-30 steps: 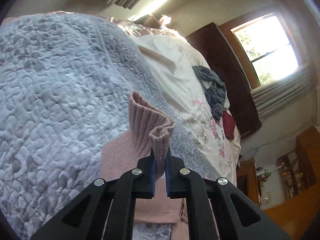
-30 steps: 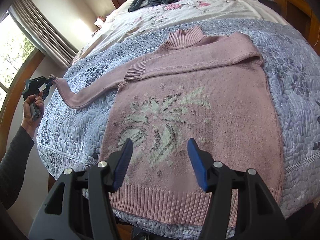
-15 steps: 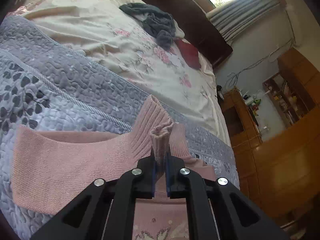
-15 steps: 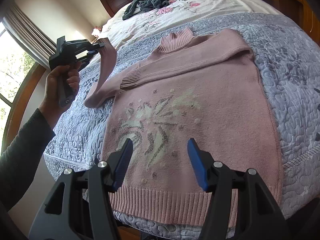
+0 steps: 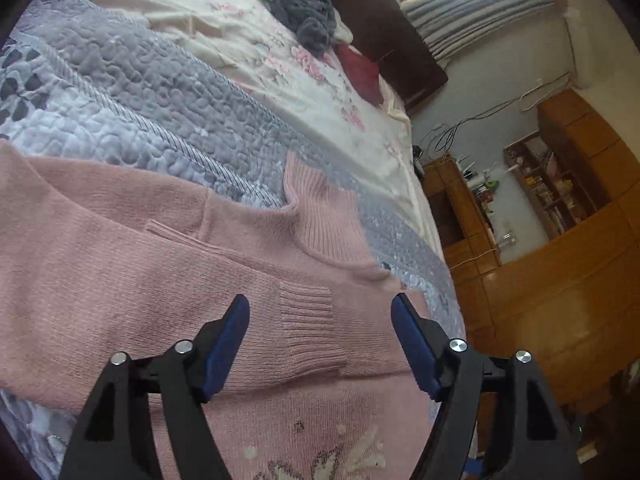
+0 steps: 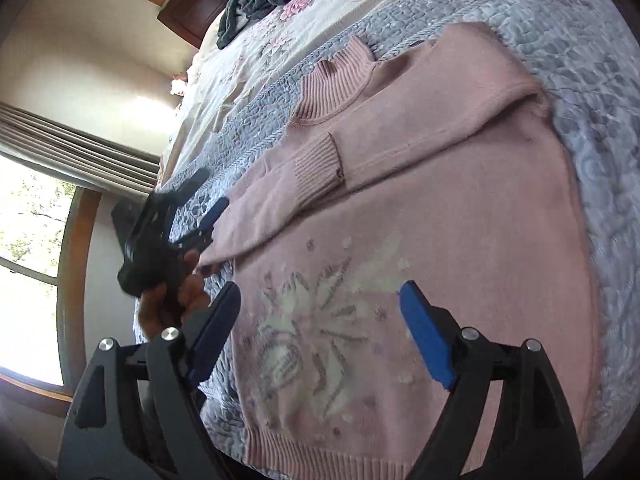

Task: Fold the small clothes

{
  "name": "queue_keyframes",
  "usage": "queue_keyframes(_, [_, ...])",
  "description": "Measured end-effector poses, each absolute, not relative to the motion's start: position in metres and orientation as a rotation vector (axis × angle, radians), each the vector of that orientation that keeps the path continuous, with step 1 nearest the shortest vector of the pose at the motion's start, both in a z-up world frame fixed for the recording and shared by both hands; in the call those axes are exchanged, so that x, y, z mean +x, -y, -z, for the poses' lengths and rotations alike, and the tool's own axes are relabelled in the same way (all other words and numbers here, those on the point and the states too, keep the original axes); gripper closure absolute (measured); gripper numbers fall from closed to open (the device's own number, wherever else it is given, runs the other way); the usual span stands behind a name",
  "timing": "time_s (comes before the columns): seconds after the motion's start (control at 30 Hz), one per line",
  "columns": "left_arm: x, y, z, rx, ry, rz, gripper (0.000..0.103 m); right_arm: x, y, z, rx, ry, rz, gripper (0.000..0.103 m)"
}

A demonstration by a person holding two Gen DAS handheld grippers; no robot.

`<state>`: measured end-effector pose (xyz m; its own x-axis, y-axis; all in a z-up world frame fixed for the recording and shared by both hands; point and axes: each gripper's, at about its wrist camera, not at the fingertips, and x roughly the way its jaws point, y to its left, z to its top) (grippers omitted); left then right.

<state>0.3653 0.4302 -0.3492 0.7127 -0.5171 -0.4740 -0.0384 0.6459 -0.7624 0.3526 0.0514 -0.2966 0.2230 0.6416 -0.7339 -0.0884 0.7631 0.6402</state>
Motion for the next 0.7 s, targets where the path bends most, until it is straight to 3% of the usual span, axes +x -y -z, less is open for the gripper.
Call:
queue_keyframes(0.07, [0.343, -0.458, 0.351, -0.88, -0.682, 0.323, 0.027, 0.395, -0.075, 0.311, 0.557, -1.301, -0.575, 0.024])
queue_keyframes(0.1, [0.334, -0.472, 0.353, -0.904, -0.658, 0.336, 0.027, 0.417, -0.087, 0.322, 0.587, -1.34, -0.598, 0.033])
queue_keyframes(0.17, [0.322, -0.495, 0.356, -0.943, -0.608, 0.358, 0.027, 0.458, -0.108, 0.347, 0.62, -1.414, -0.595, 0.039])
queue_keyframes(0.3, [0.322, -0.535, 0.356, -1.124, -0.496, 0.415, 0.027, 0.508, -0.128, 0.389, 0.579, -1.509, -0.469, 0.04])
queue_keyframes(0.5, [0.327, -0.547, 0.365, -1.17, -0.495, 0.407, 0.026, 0.522, -0.141, 0.412, 0.653, -1.56, -0.502, 0.042])
queue_keyframes(0.57, [0.326, -0.552, 0.367, -1.188, -0.477, 0.397, 0.026, 0.523, -0.145, 0.413, 0.655, -1.569, -0.509, 0.055])
queue_keyframes(0.63, [0.32, -0.555, 0.369, -1.222, -0.46, 0.402, 0.026, 0.523, -0.148, 0.41, 0.654, -1.58, -0.519, 0.078])
queue_keyframes(0.67, [0.319, -0.556, 0.371, -1.226, -0.457, 0.394, 0.026, 0.523, -0.149, 0.405, 0.647, -1.573, -0.527, 0.094])
queue_keyframes(0.7, [0.319, -0.558, 0.374, -1.228, -0.455, 0.377, 0.026, 0.524, -0.15, 0.397, 0.631, -1.557, -0.535, 0.095])
